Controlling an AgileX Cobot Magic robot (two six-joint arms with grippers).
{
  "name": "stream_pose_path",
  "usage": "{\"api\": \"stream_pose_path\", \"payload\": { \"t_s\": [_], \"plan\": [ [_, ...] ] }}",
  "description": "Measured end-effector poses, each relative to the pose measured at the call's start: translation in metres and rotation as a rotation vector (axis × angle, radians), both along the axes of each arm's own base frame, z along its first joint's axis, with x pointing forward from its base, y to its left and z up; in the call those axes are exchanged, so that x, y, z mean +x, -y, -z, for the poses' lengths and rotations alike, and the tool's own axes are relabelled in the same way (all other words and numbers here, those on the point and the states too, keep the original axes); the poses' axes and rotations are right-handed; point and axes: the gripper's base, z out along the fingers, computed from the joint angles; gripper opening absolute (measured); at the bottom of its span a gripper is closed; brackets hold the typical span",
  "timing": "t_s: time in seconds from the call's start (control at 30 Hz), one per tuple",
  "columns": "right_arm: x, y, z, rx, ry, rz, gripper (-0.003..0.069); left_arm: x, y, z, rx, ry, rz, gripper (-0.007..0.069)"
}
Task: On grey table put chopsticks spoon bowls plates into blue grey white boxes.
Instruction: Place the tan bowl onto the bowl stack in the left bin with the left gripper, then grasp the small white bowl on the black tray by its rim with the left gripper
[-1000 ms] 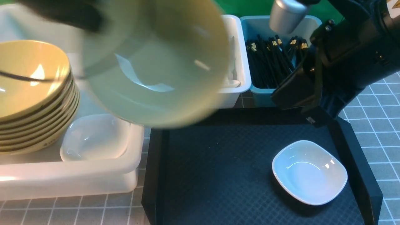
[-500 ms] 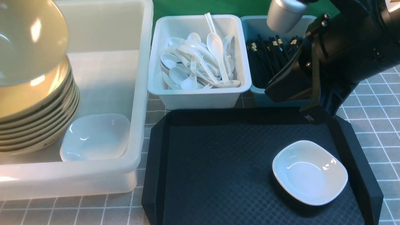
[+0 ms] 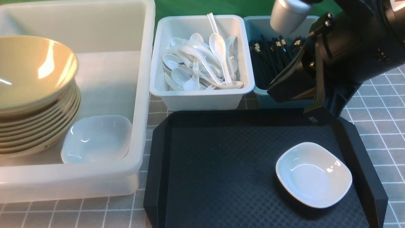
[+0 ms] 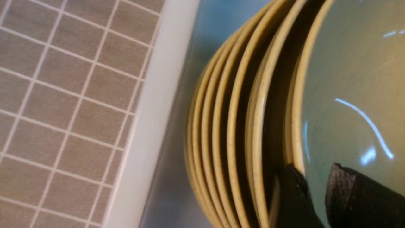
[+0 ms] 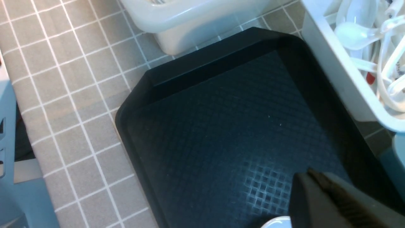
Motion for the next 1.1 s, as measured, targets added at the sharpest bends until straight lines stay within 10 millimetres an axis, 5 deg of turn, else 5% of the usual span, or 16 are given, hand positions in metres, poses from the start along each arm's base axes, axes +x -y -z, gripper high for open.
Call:
{"api": "stream_pose_path", "payload": {
  "t_s": [0.17, 0.33, 0.37, 0.4, 0.43, 0.57, 0.67, 0.7, 0.73, 0.87, 0.97, 1.1],
  "plan": [
    [-0.001, 0.0, 0.0, -0.005, -0.005, -0.004, 0.0034, -0.004, -0.004, -0.003, 0.046, -0.043, -0.042, 0.0424],
    [-0.001, 0.003, 0.002, -0.025, -0.023, 0.021, 0.0035, -0.005, 0.003, -0.042, 0.059, 0.036, -0.065, 0.0494],
    [0.001, 0.004, 0.002, -0.036, -0.023, 0.05, 0.0037, -0.004, 0.023, -0.073, 0.073, 0.114, -0.016, 0.0492],
    [0.001, 0.004, 0.002, -0.034, -0.026, 0.054, 0.0037, -0.004, 0.027, -0.077, 0.072, 0.126, -0.007, 0.0491],
    [0.002, 0.006, 0.003, -0.04, -0.029, 0.092, 0.0038, -0.002, 0.053, -0.097, 0.075, 0.186, 0.073, 0.0479],
    [0.004, 0.013, 0.003, -0.07, -0.03, 0.191, 0.0039, 0.009, 0.148, -0.122, 0.053, 0.273, 0.396, 0.0433],
    [-0.003, 0.025, 0.0, -0.109, -0.047, 0.265, 0.0041, 0.015, 0.23, -0.108, 0.04, 0.217, 0.678, 0.0402],
    [-0.005, 0.028, -0.002, -0.116, -0.044, 0.278, 0.0041, 0.017, 0.235, -0.104, 0.044, 0.202, 0.692, 0.04],
    [-0.012, 0.034, -0.005, -0.113, -0.037, 0.299, 0.0042, 0.02, 0.276, -0.086, 0.049, 0.139, 0.815, 0.0392],
    [-0.056, 0.066, -0.018, -0.044, 0.009, 0.368, 0.0042, 0.024, 0.377, -0.029, 0.049, 0.009, 1.059, 0.0388],
    [-0.075, 0.081, -0.02, -0.023, 0.035, 0.403, 0.0042, 0.023, 0.415, -0.005, 0.046, -0.004, 1.132, 0.0388],
    [-0.105, 0.109, -0.015, 0.002, 0.086, 0.499, 0.0043, 0.018, 0.476, 0.05, 0.041, -0.059, 1.233, 0.0388]
  ]
}}
